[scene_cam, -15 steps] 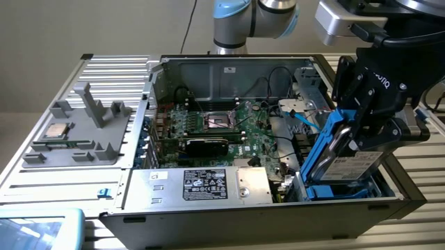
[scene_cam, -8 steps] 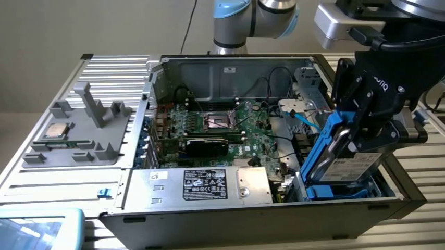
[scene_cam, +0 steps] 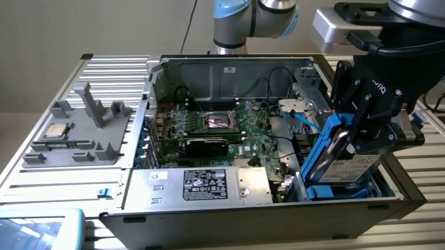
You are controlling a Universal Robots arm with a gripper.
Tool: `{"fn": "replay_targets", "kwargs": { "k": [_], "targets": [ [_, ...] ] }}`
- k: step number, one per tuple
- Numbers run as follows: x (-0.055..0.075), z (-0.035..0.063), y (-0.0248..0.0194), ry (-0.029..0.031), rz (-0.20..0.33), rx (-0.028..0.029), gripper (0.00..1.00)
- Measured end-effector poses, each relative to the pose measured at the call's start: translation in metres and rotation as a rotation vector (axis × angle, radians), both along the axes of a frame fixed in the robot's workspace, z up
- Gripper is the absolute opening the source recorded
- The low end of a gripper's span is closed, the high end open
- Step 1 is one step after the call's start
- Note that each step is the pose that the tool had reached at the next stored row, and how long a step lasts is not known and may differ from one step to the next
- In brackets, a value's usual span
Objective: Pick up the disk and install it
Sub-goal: 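Insert the disk into the insertion slot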
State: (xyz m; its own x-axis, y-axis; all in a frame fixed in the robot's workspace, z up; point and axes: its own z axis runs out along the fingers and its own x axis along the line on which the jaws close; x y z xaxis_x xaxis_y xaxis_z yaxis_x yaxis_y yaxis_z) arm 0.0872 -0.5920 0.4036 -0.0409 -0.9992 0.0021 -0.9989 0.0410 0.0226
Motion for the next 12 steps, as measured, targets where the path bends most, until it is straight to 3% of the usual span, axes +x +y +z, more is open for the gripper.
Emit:
{"fn": "replay_targets", "kwargs": {
  "k": [12],
  "targets": [
    [0.0,-0.0041,0.0001,0.0,0.0,0.0,0.37]
  ]
}}
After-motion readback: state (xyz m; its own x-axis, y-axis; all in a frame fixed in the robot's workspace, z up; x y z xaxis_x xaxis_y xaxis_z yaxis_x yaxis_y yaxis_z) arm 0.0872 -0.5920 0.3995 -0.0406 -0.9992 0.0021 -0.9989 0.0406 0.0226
